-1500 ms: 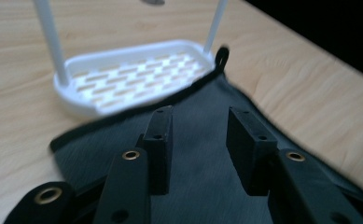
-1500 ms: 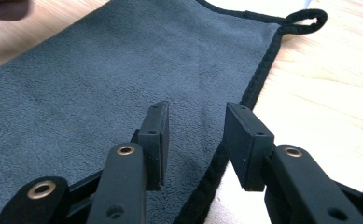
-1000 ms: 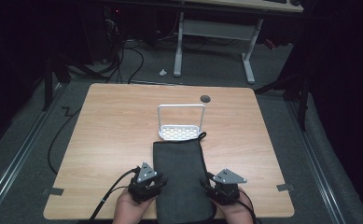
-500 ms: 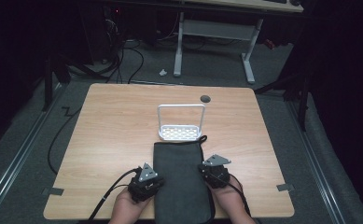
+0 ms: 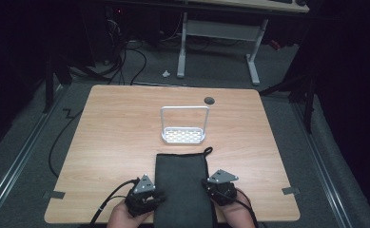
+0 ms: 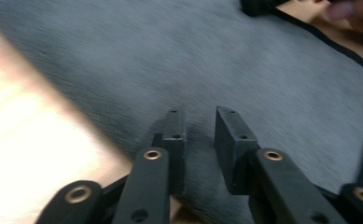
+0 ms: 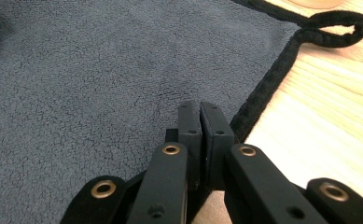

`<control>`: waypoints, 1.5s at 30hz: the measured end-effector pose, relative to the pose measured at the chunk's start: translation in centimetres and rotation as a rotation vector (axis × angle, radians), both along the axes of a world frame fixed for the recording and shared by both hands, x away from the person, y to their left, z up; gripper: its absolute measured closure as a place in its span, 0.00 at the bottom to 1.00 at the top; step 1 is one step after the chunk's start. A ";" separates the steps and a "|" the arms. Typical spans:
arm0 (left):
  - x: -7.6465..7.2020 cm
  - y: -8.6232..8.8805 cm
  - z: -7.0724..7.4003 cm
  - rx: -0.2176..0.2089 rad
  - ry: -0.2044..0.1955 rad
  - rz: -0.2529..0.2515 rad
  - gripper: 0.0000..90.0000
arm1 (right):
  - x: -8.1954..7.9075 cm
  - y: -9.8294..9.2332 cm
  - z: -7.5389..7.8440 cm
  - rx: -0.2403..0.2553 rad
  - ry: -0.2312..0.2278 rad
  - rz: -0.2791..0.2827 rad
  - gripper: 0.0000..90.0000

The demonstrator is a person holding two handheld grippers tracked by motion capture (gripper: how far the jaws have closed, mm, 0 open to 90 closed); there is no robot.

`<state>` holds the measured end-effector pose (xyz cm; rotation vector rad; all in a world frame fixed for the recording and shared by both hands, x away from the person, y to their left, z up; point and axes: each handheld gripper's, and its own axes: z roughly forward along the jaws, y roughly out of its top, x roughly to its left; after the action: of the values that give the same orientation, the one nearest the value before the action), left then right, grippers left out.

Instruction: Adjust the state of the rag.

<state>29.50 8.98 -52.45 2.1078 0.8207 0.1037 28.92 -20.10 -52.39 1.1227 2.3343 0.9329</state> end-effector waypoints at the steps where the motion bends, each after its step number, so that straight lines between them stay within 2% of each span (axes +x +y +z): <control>1: 0.6 0.3 0.2 -0.017 -0.003 0.029 0.79 | 0.1 0.0 0.0 0.005 0.002 -0.002 0.98; 2: 1.3 0.5 0.3 -0.033 -0.012 0.061 0.77 | 0.1 0.0 0.0 0.010 0.002 -0.002 0.98; 4: 3.0 1.0 0.4 -0.040 -0.037 0.140 0.66 | 0.1 -0.1 -0.1 0.015 0.005 -0.005 0.98; 6: 4.9 1.4 0.3 -0.062 -0.009 0.205 0.59 | 0.0 0.0 -0.1 0.015 0.002 -0.005 0.98; 7: 5.8 1.6 0.3 -0.089 0.015 0.230 0.56 | 0.1 -0.1 -0.1 0.014 -0.001 -0.002 0.98; 9: 7.3 1.6 0.1 -0.140 0.054 0.255 0.52 | 0.1 -0.1 -0.1 0.016 0.000 -0.002 0.98; 10: 7.9 1.5 0.1 -0.151 0.065 0.272 0.50 | 0.1 -0.1 -0.1 0.015 -0.001 -0.001 0.98; 13: 9.4 1.0 -0.2 -0.138 0.072 0.301 0.49 | 0.1 -0.1 -0.1 0.015 -0.004 0.002 0.98; 15: 10.0 1.0 -0.5 -0.145 0.106 0.317 0.50 | 0.1 -0.1 -0.1 0.015 -0.004 0.003 0.98; 16: 10.2 0.9 -0.7 -0.148 0.119 0.319 0.54 | 0.1 -0.1 -0.1 0.016 -0.003 0.005 0.98; 17: 10.2 0.7 -0.8 -0.134 0.120 0.318 0.57 | 0.1 -0.2 -0.1 0.014 -0.003 0.005 0.98; 19: 10.0 0.4 -1.0 -0.115 0.095 0.310 0.62 | 0.1 -0.2 -0.1 0.016 0.000 0.007 0.98; 21: 9.9 0.0 -1.1 -0.117 0.089 0.295 0.64 | 0.1 -0.2 -0.1 0.017 0.001 0.009 0.98; 23: 9.6 -0.3 -1.1 -0.088 0.055 0.294 0.69 | 0.1 -0.2 -0.1 0.016 0.000 0.010 0.98; 25: 9.4 -0.5 -1.2 -0.076 0.040 0.295 0.75 | 0.1 -0.2 -0.1 0.019 0.001 0.008 0.97; 29: 9.1 -0.7 -1.2 -0.053 0.016 0.293 0.83 | 0.4 -0.3 0.1 0.045 0.002 -0.004 0.87; 31: 9.1 -0.7 -1.1 -0.049 0.009 0.291 0.84 | 0.8 -0.4 0.4 0.060 -0.023 -0.028 0.84; 34: 9.2 -0.6 -1.2 -0.057 0.022 0.289 0.84 | 2.0 -0.4 1.2 0.077 -0.063 -0.061 0.77; 36: 9.3 -0.5 -1.2 -0.064 0.032 0.291 0.82 | 3.1 -0.3 1.6 0.071 -0.083 -0.074 0.74; 42: 9.3 -0.5 -1.2 -0.069 0.031 0.281 0.81 | 6.9 0.7 1.4 0.036 -0.069 -0.109 0.67; 44: 9.3 -0.5 -1.2 -0.069 0.031 0.281 0.81 | 7.9 0.9 0.9 0.019 -0.053 -0.117 0.65; 45: 9.3 -0.5 -1.2 -0.070 0.032 0.281 0.80 | 8.3 1.0 0.7 0.018 -0.030 -0.120 0.63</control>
<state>38.79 8.48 -53.63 1.9233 1.1201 0.1878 37.24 -19.09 -51.71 1.2321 2.2118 0.9219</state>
